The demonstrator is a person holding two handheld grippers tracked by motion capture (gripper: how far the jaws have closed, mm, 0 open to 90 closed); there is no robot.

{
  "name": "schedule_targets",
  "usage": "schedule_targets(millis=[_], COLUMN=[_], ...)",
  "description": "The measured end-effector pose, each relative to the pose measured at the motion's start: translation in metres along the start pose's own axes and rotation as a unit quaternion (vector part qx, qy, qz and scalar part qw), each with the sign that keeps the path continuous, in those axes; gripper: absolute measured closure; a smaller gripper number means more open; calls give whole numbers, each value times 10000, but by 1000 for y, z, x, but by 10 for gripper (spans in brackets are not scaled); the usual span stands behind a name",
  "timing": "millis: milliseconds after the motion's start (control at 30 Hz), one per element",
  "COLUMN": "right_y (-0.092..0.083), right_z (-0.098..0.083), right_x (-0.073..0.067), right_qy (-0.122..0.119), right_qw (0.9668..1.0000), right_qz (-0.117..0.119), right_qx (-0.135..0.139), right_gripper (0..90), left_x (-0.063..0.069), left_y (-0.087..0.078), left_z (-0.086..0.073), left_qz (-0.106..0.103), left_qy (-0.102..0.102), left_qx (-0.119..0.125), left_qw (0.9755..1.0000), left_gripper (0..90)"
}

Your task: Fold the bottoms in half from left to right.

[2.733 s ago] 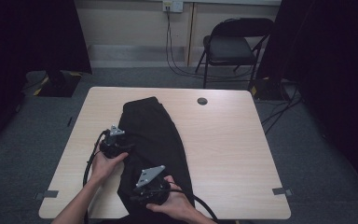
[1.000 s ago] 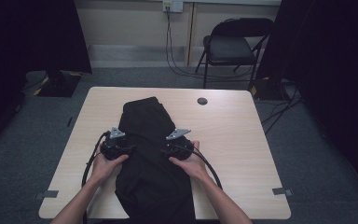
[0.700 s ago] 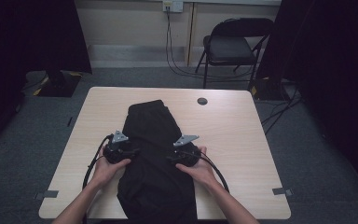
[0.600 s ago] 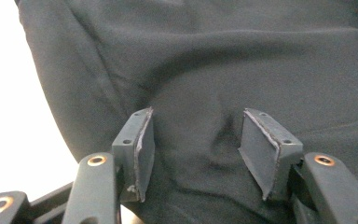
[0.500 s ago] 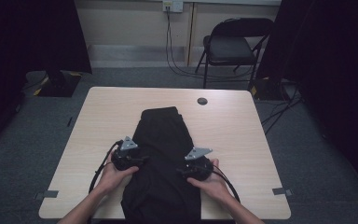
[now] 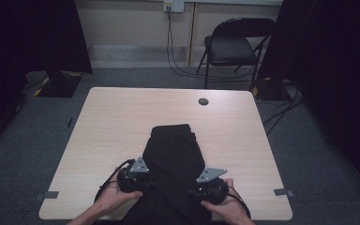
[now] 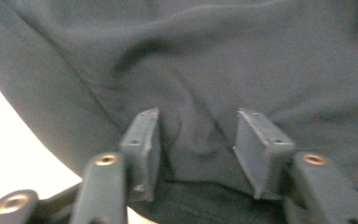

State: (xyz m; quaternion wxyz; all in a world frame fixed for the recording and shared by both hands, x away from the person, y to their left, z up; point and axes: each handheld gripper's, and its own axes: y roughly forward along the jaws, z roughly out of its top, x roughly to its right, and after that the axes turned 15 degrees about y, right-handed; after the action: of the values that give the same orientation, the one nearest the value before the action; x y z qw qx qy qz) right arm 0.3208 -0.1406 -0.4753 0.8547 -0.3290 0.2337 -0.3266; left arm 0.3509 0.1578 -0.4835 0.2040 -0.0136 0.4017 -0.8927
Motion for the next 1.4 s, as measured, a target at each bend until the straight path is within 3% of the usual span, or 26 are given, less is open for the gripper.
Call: schedule_targets(millis=[33,133,200,267,333,367,400,433,467,500,633,733,800,900,967,1000,1067,1100,1133,1200,1333,1367,1400], right_y=[0,5,13,25,38,42,49,49,49,44,32,23,28,35,38,38,38,39,39,39,34,35,35], right_z=[9,39,56,73,79,80,76,73,73,70,71,69,55,44,39,41,41,43,43,47,67,84,84], right_x=[6,31,47,67,81,84,89,87,87,79,66,61,70,77,77,75,75,77,77,78,83,89,89], right_qy=[53,354,496,709,987,1041,1164,1135,1135,1070,960,918,985,1144,1101,974,980,981,981,969,1165,1250,1250], right_qw=[9998,9966,9943,9919,9899,9893,9902,9907,9907,9908,9920,9924,9922,9911,9914,9923,9921,9919,9919,9925,9902,9886,9886], right_qz=[-85,-397,-608,-761,-851,-907,-623,-562,-562,-456,-339,-464,-618,-588,-641,-717,-733,-775,-775,-709,-517,-492,-492], right_qx=[180,634,723,725,562,480,457,502,502,688,751,678,448,332,299,272,260,231,231,232,568,687,687], right_gripper=[578,614,588,522,450,458,651,765,765,869,894,897,897,896,892,845,815,738,738,611,317,310,310], left_x=[-5,-21,-31,-36,-39,-40,-40,-40,-40,-40,-38,-37,-38,-39,-39,-40,-40,-42,-43,-49,-51,-50,-50], left_y=[0,6,12,24,32,31,30,28,28,27,28,28,28,27,25,23,21,23,25,35,45,45,45], left_z=[2,11,17,19,16,13,12,11,11,9,10,10,10,11,14,17,23,28,30,32,27,27,27], left_qz=[82,353,403,593,512,480,476,499,499,503,558,584,550,461,476,468,448,464,504,547,513,521,532], left_qy=[-38,-72,-234,-203,-207,-292,-315,-301,-301,-356,-286,-307,-296,-347,-337,-320,-267,-185,-165,-237,-227,-193,-168], left_qx=[116,126,173,17,-80,37,49,-15,-15,4,-39,-48,-37,-3,135,253,313,265,221,97,79,69,57], left_qw=[9999,9993,9988,9980,9984,9984,9984,9983,9983,9981,9980,9978,9980,9983,9982,9981,9981,9984,9983,9982,9984,9984,9984], left_gripper=[555,569,568,556,552,545,542,533,527,523,519,518,517,517,519,529,529,528,528,538,557,557,557])
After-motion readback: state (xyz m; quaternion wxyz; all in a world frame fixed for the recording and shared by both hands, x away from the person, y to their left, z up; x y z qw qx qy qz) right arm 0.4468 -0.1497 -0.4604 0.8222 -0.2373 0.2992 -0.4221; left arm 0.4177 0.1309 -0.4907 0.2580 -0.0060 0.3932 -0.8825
